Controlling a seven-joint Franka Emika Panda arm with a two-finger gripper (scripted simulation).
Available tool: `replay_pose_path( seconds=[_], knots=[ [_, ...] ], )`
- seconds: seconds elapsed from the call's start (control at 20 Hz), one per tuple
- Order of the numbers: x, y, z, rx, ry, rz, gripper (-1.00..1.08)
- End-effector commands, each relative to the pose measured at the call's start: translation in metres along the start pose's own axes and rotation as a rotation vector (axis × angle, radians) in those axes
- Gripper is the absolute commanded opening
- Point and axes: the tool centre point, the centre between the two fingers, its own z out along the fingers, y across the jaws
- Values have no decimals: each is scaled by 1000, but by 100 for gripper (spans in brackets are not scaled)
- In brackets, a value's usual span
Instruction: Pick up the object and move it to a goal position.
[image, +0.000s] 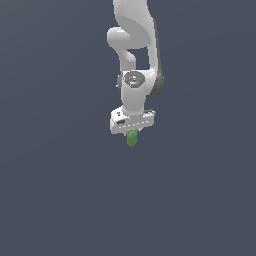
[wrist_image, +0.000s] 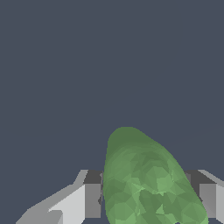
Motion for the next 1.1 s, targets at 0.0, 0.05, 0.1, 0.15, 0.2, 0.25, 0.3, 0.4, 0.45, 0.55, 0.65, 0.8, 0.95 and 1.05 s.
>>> replay_pose_path(
  seconds=[0.0,0.05,0.1,0.15,0.2,0.25,0.3,0.4,0.45,0.55,0.65,0.8,0.95,1.05],
  knots=[
    [-1,2,-5,0,1,0,-100],
    [-1,3,-8,0,1,0,-100],
    [-2,4,-11,0,1,0,-100],
    [-3,5,-15,0,1,0,-100],
    [-3,7,-20,0,1,0,-100],
    [-4,9,-25,0,1,0,-100],
    [-6,11,-30,0,1,0,-100],
    [-8,15,-43,0,1,0,-100],
    [-9,18,-51,0,1,0,-100],
    [-12,24,-67,1,1,0,-100],
    [-16,30,-85,1,1,0,-100],
    [-21,41,-115,2,1,0,-100],
    [-27,52,-147,2,1,0,-100],
    [-30,59,-168,3,1,0,-100]
  ],
)
